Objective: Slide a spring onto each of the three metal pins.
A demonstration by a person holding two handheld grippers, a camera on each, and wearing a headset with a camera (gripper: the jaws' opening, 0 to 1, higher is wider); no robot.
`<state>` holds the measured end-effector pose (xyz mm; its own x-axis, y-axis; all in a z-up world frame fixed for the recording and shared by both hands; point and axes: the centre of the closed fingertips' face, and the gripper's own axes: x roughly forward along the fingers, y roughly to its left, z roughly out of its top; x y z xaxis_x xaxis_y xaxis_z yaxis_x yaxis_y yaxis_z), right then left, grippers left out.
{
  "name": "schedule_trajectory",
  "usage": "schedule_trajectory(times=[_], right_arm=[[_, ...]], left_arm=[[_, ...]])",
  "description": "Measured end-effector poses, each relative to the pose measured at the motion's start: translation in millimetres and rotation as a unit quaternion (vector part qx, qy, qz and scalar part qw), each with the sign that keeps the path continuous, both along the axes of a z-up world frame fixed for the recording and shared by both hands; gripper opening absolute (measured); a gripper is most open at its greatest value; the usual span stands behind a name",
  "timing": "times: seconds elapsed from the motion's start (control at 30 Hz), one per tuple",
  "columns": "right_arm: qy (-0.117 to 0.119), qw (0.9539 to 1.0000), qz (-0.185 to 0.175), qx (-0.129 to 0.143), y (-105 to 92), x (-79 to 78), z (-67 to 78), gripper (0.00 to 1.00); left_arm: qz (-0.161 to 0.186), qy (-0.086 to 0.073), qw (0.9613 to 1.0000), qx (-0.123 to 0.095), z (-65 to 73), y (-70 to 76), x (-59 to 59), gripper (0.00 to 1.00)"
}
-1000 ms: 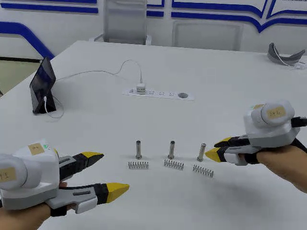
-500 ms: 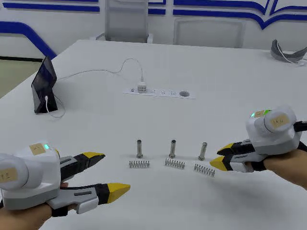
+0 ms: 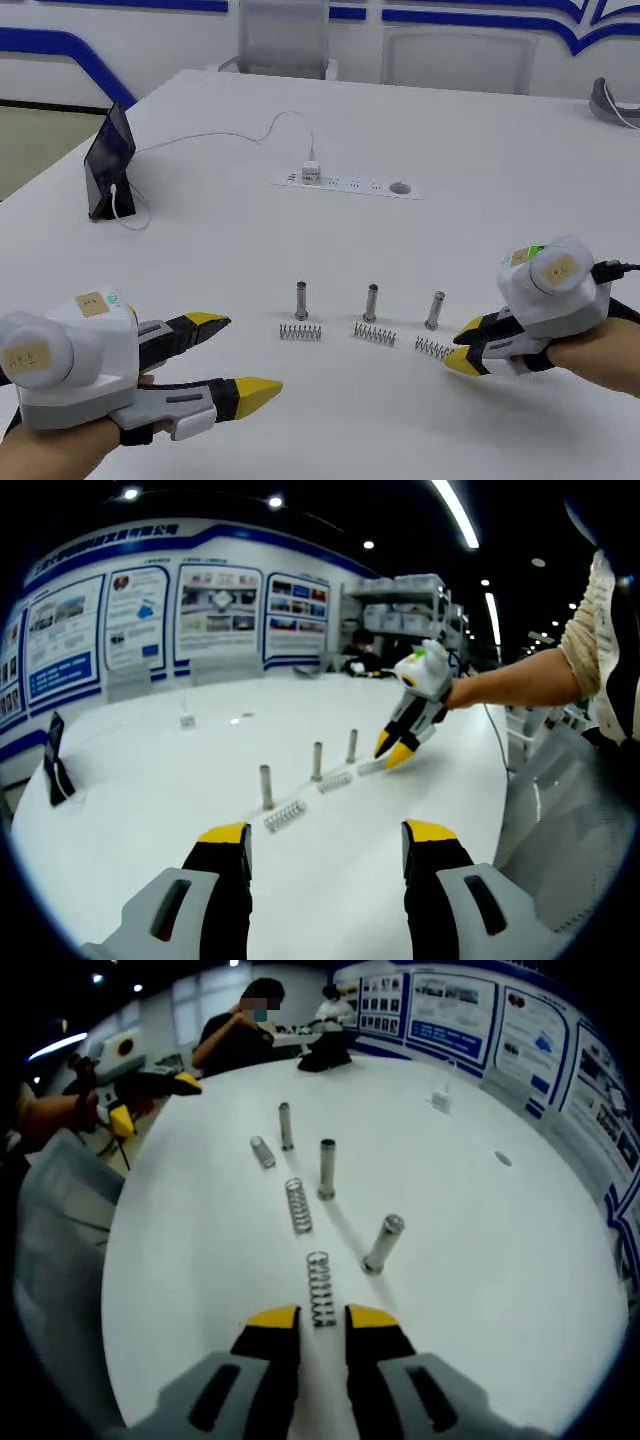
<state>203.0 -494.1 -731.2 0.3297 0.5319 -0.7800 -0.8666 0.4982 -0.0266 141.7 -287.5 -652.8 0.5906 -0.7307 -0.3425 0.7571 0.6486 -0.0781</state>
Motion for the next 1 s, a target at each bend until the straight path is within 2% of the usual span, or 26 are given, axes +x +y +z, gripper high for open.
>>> schedule_trajectory(times=[0.33, 0.67, 0.83, 1.0], right_arm=[[0.018, 0.9995, 0.012, -0.022, -1.1, -0.9, -9.6, 0.16], [0.036, 0.9991, 0.003, -0.022, -1.2, -3.8, -9.8, 0.12], [0.035, 0.9993, -0.006, -0.011, -0.1, -6.7, -1.2, 0.12], [0.028, 0.9996, -0.007, -0.003, 0.0, -12.8, 9.9, 0.12]], left_arm=[[0.002, 0.001, 1.0, -0.008, -3.8, -2.7, -3.6, 0.61], [-0.009, 0.003, 0.9999, -0.01, -6.9, -7.3, -6.9, 0.61], [-0.024, 0.004, 0.9997, -0.007, -7.2, -15.3, -4.8, 0.6], [-0.05, 0.003, 0.9987, 0.001, -8.2, -29.4, -3.3, 0.6]])
